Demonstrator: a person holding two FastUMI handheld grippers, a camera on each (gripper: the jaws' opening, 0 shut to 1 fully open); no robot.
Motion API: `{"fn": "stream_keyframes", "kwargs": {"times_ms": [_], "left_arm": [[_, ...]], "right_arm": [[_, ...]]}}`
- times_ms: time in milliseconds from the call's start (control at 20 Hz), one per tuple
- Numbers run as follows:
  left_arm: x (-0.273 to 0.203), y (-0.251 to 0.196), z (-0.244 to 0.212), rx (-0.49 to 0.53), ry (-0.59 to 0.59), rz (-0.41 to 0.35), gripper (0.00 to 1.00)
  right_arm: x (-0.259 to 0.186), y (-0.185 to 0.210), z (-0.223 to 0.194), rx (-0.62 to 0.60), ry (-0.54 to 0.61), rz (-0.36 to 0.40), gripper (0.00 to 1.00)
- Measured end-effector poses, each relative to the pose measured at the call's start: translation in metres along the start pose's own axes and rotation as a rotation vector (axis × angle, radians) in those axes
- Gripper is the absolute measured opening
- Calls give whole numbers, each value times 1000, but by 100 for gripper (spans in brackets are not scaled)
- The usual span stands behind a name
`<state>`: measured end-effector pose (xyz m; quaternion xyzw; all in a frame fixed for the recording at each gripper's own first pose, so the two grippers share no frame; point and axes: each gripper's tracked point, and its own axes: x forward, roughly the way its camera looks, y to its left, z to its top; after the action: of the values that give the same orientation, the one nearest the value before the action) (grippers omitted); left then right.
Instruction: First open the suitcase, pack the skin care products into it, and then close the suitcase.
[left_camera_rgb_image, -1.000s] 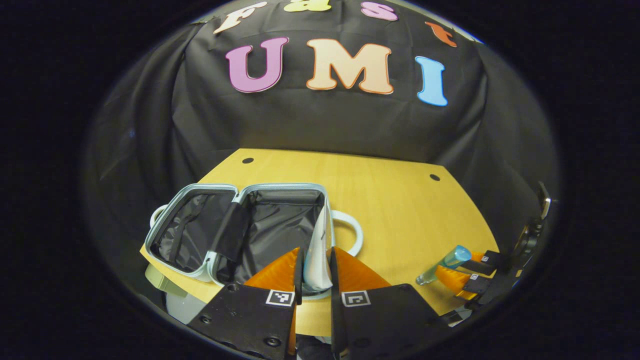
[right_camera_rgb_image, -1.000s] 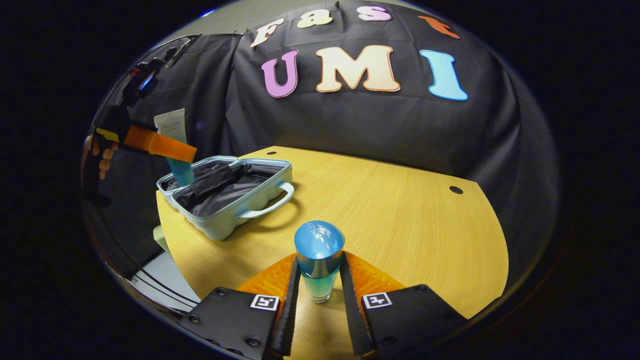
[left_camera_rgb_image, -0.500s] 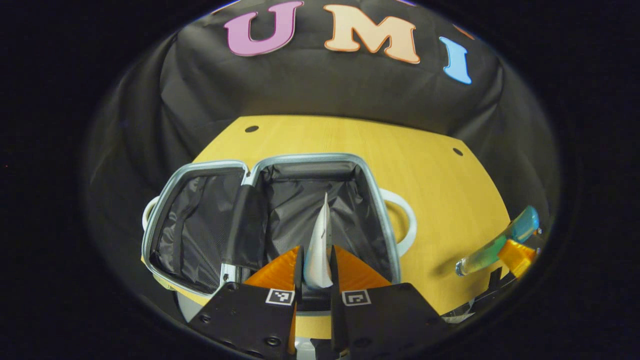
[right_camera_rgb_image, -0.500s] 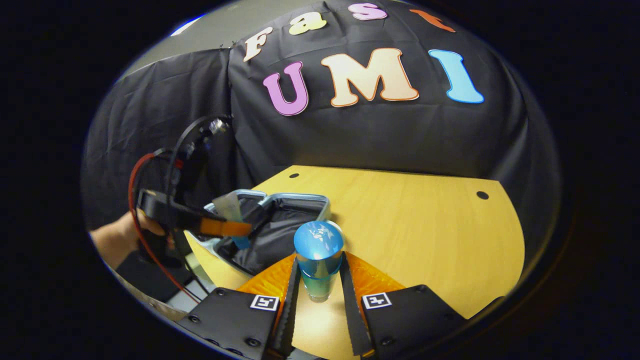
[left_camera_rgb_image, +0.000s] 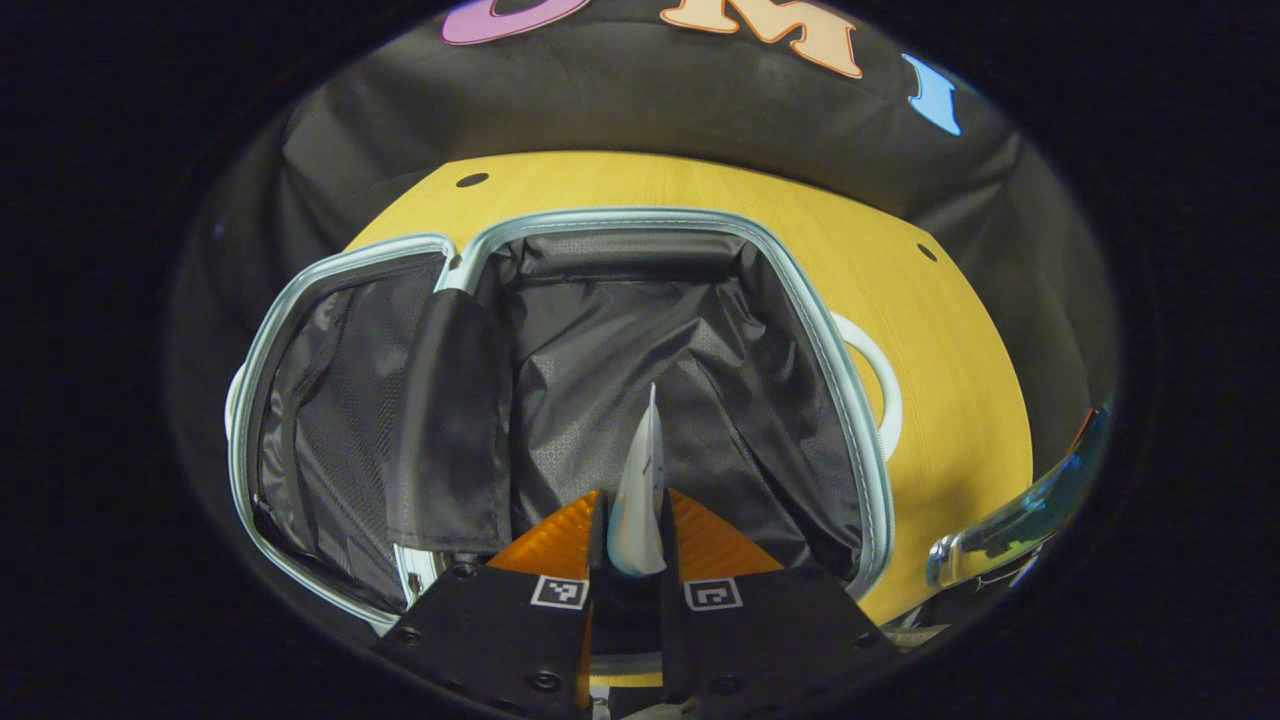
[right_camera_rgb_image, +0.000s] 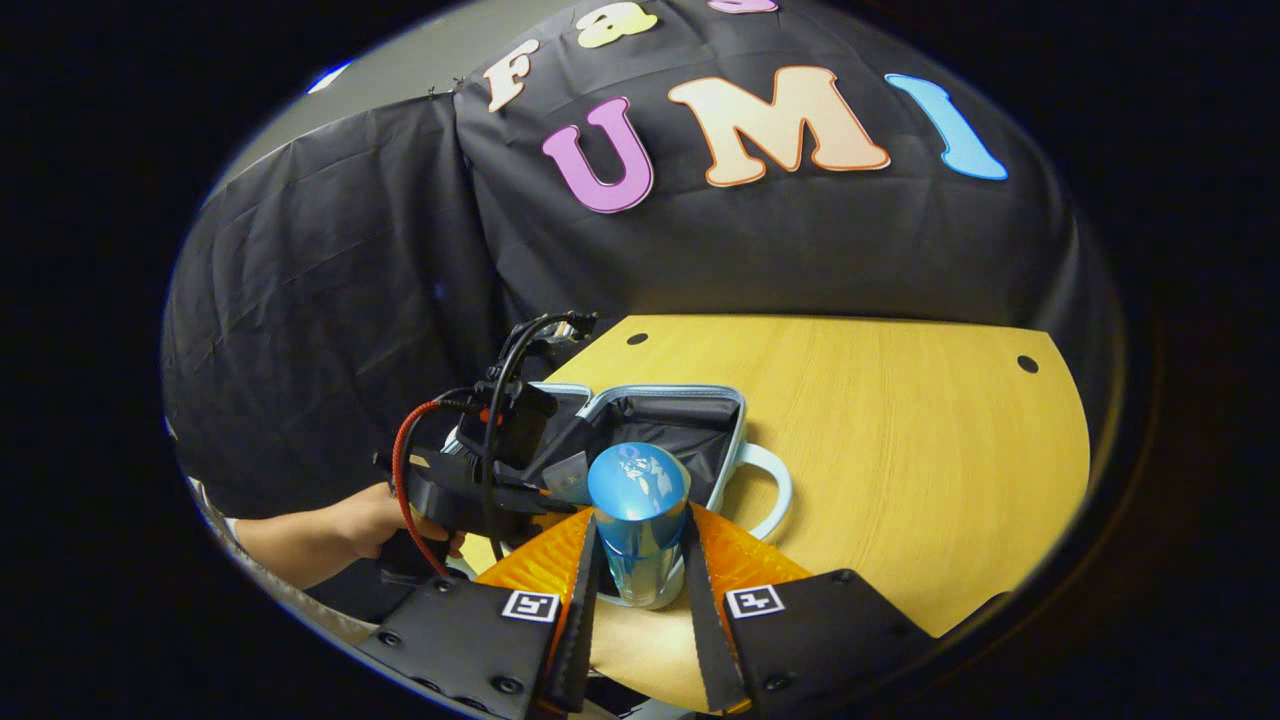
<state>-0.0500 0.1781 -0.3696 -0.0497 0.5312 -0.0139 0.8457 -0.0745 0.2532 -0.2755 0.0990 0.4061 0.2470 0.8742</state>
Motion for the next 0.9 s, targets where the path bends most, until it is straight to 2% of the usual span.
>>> {"fn": "stream_keyframes", "kwargs": {"times_ms": [50,150,250,400,450,550,600,700,750,800,900], "left_arm": [[3,1,6,14,-20,-9,19],[6,-2,9,14,-26,-52,25],[1,-8,20,10,-61,-111,36],[-21,-6,46,28,-149,-154,72],[-29,0,54,39,-182,-147,77],[-44,17,68,42,-231,-130,78],[-51,27,74,28,-252,-124,79],[-61,53,80,-19,-280,-110,80],[-66,68,80,-43,-296,-96,80],[-72,83,82,-64,-316,-77,79],[-79,117,82,-104,-332,-34,80]], "right_arm": [[5,2,-2,10,8,-7,43],[15,4,-4,41,27,-19,46],[25,8,-8,68,49,-28,46],[42,15,-20,79,95,-37,46],[49,17,-28,79,117,-44,46],[62,19,-44,78,166,-60,46],[69,18,-52,75,192,-69,43],[81,18,-69,62,250,-96,46],[86,17,-77,57,278,-110,43],[92,17,-74,66,269,-107,46],[99,18,-65,80,261,-121,43]]}}
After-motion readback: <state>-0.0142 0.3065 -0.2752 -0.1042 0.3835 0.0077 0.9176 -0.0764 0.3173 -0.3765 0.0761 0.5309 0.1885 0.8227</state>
